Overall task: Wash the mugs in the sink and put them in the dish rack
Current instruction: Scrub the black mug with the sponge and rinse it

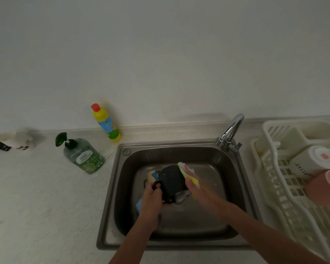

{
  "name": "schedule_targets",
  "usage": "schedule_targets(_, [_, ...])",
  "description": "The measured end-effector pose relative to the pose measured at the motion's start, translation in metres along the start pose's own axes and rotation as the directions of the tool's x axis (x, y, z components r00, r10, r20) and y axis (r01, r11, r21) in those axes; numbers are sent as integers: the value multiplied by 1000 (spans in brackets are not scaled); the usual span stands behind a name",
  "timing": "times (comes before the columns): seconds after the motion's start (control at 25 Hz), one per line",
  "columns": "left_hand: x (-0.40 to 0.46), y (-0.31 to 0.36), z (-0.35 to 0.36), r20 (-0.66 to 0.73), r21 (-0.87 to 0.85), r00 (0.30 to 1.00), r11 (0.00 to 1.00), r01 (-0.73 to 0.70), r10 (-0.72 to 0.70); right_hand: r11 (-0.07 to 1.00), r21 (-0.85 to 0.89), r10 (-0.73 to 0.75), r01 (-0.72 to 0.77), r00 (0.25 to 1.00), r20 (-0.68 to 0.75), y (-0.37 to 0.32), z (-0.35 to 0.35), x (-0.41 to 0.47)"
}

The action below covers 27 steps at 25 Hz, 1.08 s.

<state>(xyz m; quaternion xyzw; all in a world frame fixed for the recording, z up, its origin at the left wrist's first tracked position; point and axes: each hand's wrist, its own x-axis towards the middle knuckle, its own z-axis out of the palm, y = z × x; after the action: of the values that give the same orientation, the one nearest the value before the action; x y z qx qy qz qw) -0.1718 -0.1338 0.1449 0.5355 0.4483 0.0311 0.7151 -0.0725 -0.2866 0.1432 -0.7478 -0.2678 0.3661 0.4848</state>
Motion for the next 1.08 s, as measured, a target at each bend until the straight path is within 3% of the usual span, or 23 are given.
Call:
schedule_targets(0.08, [5,6,-5,-55,-16,998,1000,-18,17,993,-112,-30,30,1000,3,1,8,-10])
schedule_targets(0.16, [8,4,-3,-57,48,997,998,-42,45,912,-379,-145,157,988,58,-9,16,-17])
schedule_targets(0.28, [-1,-9,8,56,147,995,985,-89,82,780,-555,-261,288,957,128,-26,17,-10])
schedule_targets(0.36, [-6,-12,12,94,83,994,995,-54,46,860,-447,-233,247,969,87,-22,9,3])
schedule_targets(0.48, [1,-5,9,59,-78,996,994,71,-66,998,-45,-42,41,999,-29,-7,-9,15])
schedule_targets(0.68, [7,13,-6,130,-238,976,950,202,-174,998,54,-24,24,1000,5,6,-1,3])
schedule_targets(0.8, [4,20,-8,210,-209,935,921,328,-285,989,76,-122,123,992,-10,5,-1,9])
schedule_targets(0.92, [-3,28,-8,245,-138,912,919,369,-330,959,227,-172,172,985,-20,-3,-5,19])
schedule_targets(1.0, [-6,32,-8,283,-60,909,940,336,-307,920,371,-111,128,991,-68,-5,-6,23])
schedule_targets(1.08, [-6,33,-5,301,95,909,957,272,-289,856,518,80,-4,989,-124,-6,-6,26])
